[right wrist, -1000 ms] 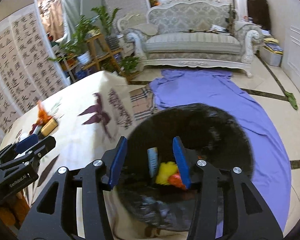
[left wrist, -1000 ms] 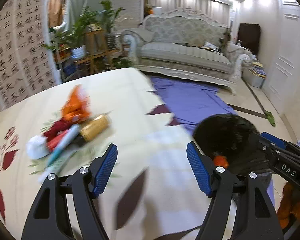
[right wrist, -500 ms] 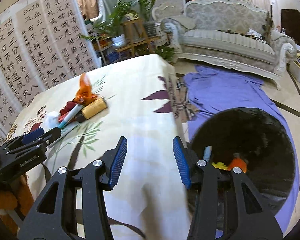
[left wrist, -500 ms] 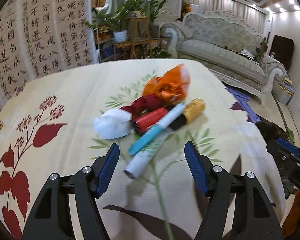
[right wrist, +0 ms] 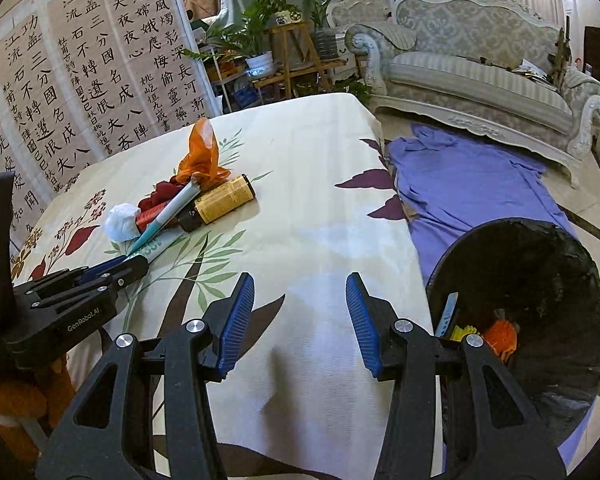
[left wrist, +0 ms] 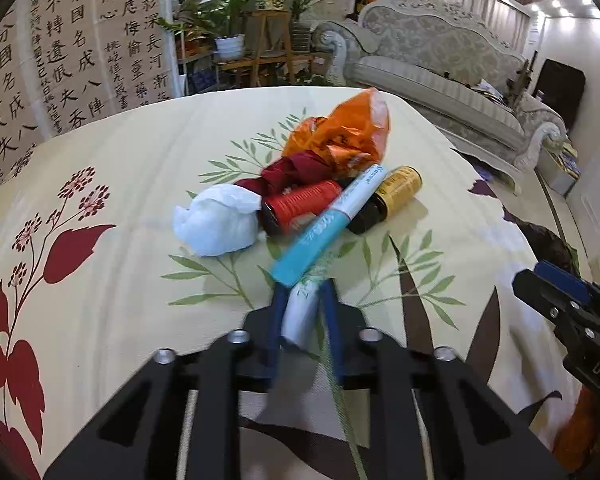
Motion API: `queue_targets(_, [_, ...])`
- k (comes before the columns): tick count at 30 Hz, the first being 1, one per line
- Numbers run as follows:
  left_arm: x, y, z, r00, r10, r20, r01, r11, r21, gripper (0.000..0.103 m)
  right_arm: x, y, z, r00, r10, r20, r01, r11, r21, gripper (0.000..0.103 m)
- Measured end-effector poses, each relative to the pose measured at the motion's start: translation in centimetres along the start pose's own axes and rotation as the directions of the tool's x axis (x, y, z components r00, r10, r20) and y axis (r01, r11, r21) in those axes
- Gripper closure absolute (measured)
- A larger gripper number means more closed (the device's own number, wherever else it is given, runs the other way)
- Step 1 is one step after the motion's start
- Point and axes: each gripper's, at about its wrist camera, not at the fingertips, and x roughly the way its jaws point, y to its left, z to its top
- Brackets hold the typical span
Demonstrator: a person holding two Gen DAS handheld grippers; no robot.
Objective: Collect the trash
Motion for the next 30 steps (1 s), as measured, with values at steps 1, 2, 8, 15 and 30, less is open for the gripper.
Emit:
queue_targets(1, [-0.1,-0.1,-0.1,1.000,0.000,0.003,0.000,1.000,0.003,0.088,0.0,0.0,0.0,1.000,0.000,0.000,0.000,1.000,0.000,0.056])
queue_targets(2, [-0.2,-0.1,-0.2,1.000,-0.004,0.004,0.004,1.000,0.003,0.088,0.0,0.0,0.0,1.000,0.001,-0.001,-0.001,1.000,0.002,0.056])
queue_targets(8, [-1.0,-0.3,-0.7,0.999,-0.040,-0.003,0.040,0.999,-0.002,0.090,0.0,-0.1,-0.1,1.000,0.002,-0.002,-0.002,1.000,0.001,0.056])
queue_targets(15, [-1.2,-0.3,-1.0,0.999,-0.049,-0.008,0.049,0.999,0.010,0.090,-0.1,-0.1,-0.2,1.000,0.001,-0.002,-0.001,1.000,0.001,0.056])
queue_targets(30, [0.4,-0.2,1.1,0.999,-0.020,0.031,0.019,0.999,0.036,0.056,0.2,-0.1,-0.5,1.000,0.018,-0.015,-0.018,1.000,0.012,0.056])
